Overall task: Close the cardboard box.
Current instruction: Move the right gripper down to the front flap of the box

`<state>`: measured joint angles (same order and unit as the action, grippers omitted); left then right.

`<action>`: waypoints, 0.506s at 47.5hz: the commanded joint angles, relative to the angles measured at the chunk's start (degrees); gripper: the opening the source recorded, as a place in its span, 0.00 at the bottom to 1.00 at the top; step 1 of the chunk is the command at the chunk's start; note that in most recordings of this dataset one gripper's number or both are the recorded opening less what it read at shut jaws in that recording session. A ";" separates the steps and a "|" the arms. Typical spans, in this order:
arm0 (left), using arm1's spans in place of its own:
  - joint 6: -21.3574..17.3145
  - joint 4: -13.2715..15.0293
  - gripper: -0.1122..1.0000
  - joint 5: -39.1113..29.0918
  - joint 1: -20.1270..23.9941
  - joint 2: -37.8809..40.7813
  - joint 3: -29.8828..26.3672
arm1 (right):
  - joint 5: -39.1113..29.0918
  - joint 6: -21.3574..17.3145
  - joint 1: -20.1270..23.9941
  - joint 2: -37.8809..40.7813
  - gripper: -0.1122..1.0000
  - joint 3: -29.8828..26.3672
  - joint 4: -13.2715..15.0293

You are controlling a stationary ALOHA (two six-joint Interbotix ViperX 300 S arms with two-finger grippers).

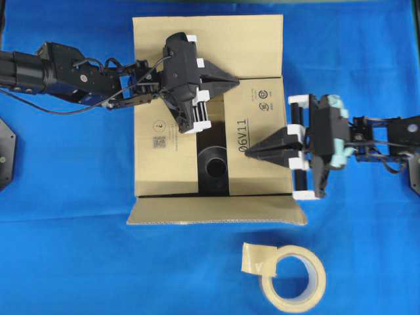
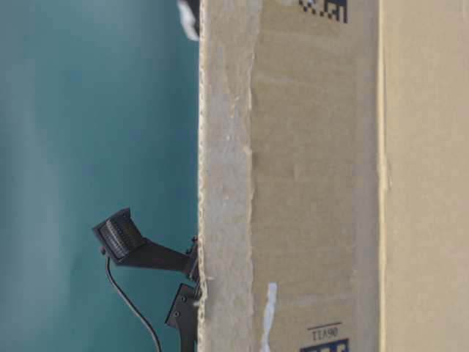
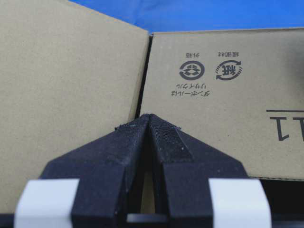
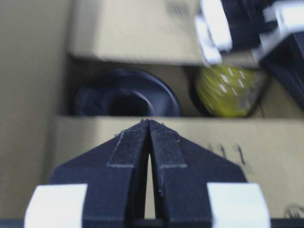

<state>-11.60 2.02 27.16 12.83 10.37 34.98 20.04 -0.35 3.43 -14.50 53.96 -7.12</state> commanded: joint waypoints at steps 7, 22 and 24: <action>0.09 -0.09 0.10 0.26 -0.09 -0.70 -0.44 | -3.43 0.00 5.62 -9.58 0.10 -1.58 -0.18; 0.00 -0.09 0.10 0.26 0.18 -0.70 -0.53 | -2.20 0.09 17.14 -13.45 0.10 -1.05 -0.09; 0.00 -0.09 0.10 0.26 0.26 -0.70 -0.53 | -2.29 0.09 18.19 -12.92 0.10 -1.05 -0.09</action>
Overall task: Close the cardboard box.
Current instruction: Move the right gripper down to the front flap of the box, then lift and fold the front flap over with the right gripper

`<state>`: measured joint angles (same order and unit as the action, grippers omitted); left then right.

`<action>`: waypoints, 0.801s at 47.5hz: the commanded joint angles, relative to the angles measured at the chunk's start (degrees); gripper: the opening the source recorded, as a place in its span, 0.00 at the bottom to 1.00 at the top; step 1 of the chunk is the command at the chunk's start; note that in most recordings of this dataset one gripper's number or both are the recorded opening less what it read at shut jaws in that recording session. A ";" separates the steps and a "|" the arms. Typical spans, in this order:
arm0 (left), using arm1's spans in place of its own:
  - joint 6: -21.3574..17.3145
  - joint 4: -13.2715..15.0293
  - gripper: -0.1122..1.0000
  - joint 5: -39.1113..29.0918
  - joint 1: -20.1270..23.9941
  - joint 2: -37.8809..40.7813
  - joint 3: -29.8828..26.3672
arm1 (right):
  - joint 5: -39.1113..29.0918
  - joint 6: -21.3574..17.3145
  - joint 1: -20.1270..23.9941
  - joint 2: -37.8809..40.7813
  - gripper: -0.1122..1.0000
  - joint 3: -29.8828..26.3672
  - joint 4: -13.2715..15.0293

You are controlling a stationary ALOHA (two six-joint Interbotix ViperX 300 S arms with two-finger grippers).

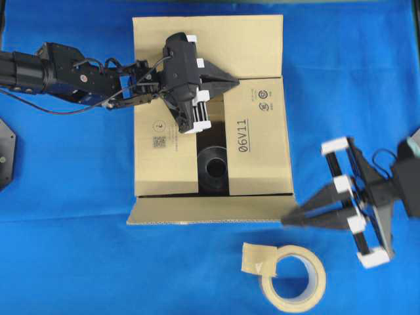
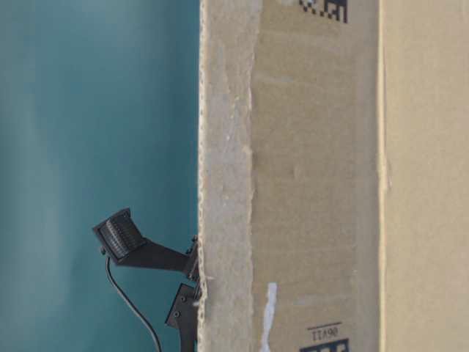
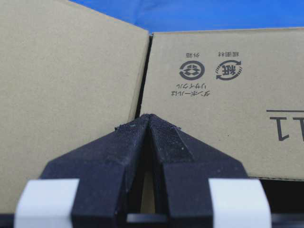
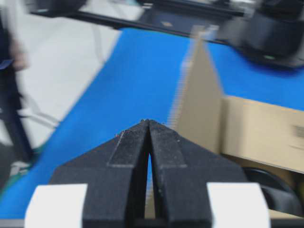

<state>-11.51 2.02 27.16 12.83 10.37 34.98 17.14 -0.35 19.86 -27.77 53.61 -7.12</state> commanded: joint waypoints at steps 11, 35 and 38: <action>-0.18 -0.09 0.10 0.26 1.05 -0.79 -0.44 | 0.70 0.00 5.01 4.92 0.10 -0.70 -0.09; -0.26 -0.09 0.10 0.18 1.14 -0.70 -0.62 | 0.53 0.53 2.37 6.50 0.10 -0.09 -0.09; -0.26 -0.09 0.10 0.18 1.14 -0.70 -0.53 | 0.53 0.53 0.97 5.80 0.10 0.09 -0.09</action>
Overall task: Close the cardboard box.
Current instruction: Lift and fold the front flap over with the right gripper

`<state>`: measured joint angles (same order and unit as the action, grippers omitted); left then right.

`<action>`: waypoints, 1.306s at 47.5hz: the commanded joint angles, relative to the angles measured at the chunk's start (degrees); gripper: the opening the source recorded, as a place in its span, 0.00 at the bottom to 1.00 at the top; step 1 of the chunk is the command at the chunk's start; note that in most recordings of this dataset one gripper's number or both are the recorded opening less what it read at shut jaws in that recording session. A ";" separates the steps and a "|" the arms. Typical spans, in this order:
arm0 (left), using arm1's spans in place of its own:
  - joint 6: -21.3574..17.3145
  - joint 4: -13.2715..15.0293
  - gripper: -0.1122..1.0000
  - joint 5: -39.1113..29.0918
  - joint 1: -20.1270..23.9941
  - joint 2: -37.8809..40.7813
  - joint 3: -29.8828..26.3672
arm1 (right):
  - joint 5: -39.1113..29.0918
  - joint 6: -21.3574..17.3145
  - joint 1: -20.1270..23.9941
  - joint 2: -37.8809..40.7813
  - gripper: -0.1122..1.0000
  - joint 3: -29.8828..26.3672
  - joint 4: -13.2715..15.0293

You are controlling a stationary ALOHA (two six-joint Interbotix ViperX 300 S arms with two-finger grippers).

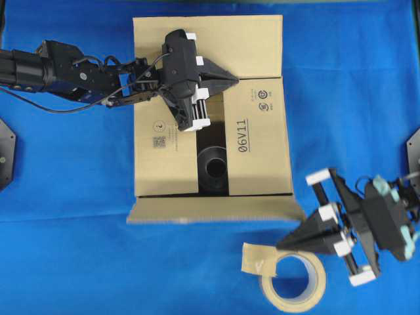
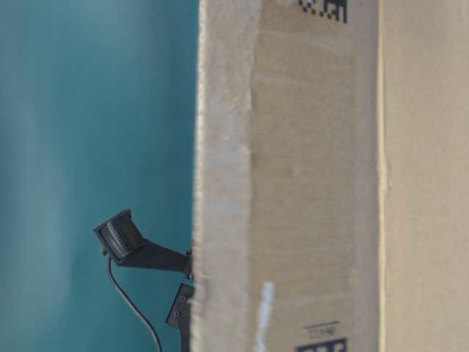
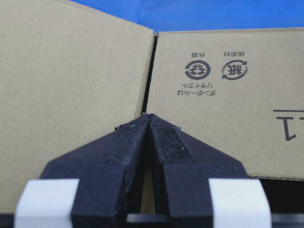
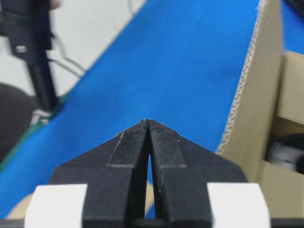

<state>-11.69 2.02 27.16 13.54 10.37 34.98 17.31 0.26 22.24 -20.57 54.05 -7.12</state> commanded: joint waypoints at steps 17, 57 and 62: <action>0.44 -0.09 0.10 0.18 0.18 -0.70 -0.62 | -4.22 -0.62 -12.30 -2.99 0.10 1.32 -0.18; 0.53 -0.09 0.10 0.00 -0.26 -0.97 -0.70 | -3.43 -0.62 -18.02 5.80 0.10 3.87 -6.59; 0.70 0.00 0.10 -0.35 -0.62 -2.29 -0.70 | -3.25 -0.62 -18.02 5.80 0.10 3.69 -6.59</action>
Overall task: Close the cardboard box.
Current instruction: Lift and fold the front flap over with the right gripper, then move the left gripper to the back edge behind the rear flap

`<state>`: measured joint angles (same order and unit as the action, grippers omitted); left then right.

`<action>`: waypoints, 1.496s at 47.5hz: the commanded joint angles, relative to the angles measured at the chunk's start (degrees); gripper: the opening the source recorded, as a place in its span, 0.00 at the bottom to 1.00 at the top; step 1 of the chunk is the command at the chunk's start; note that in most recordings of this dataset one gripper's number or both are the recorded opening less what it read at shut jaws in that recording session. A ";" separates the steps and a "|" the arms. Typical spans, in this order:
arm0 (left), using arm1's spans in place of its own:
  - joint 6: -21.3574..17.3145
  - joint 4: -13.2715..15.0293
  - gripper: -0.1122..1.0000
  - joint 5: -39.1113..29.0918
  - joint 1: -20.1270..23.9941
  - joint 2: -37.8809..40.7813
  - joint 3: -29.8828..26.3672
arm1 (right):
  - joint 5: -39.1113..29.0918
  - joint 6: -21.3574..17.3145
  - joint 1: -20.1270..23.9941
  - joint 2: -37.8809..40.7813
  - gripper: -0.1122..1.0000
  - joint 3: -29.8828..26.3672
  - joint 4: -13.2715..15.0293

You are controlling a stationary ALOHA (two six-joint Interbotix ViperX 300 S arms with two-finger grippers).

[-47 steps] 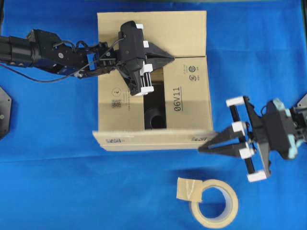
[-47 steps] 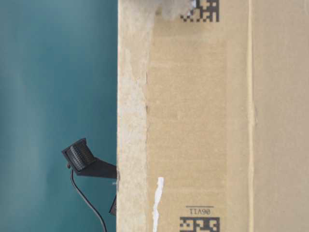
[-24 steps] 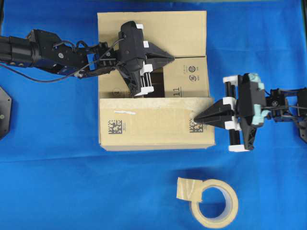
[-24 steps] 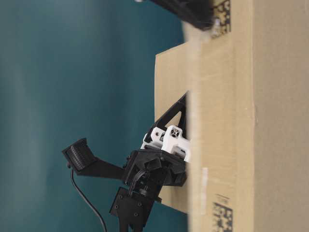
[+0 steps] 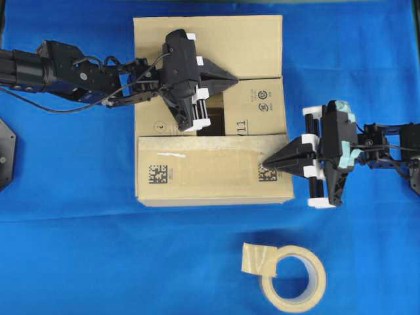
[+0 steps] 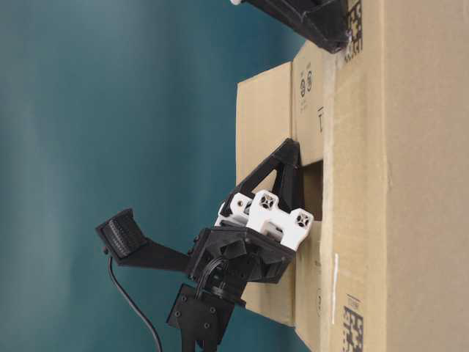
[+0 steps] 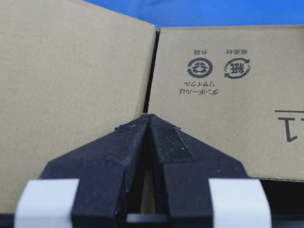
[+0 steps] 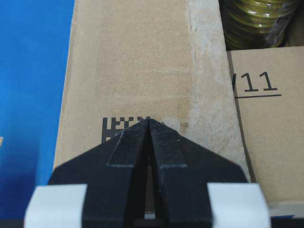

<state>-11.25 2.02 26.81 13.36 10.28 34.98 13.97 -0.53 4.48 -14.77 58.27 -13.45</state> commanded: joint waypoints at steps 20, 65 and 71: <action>4.83 0.18 0.10 -5.19 -0.44 -13.01 -1.32 | 0.79 0.26 -0.26 0.00 0.10 -0.62 -0.26; 3.60 -0.09 0.10 -48.78 15.82 -5.89 -23.38 | 2.90 0.88 -0.26 0.09 0.10 -0.62 -0.09; 3.34 -0.09 0.10 -55.63 15.73 -3.96 -27.07 | 2.90 0.88 -0.26 0.09 0.10 -0.62 -0.09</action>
<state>-7.82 2.11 -25.05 29.00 6.33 11.43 16.44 0.26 4.39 -14.50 58.18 -13.45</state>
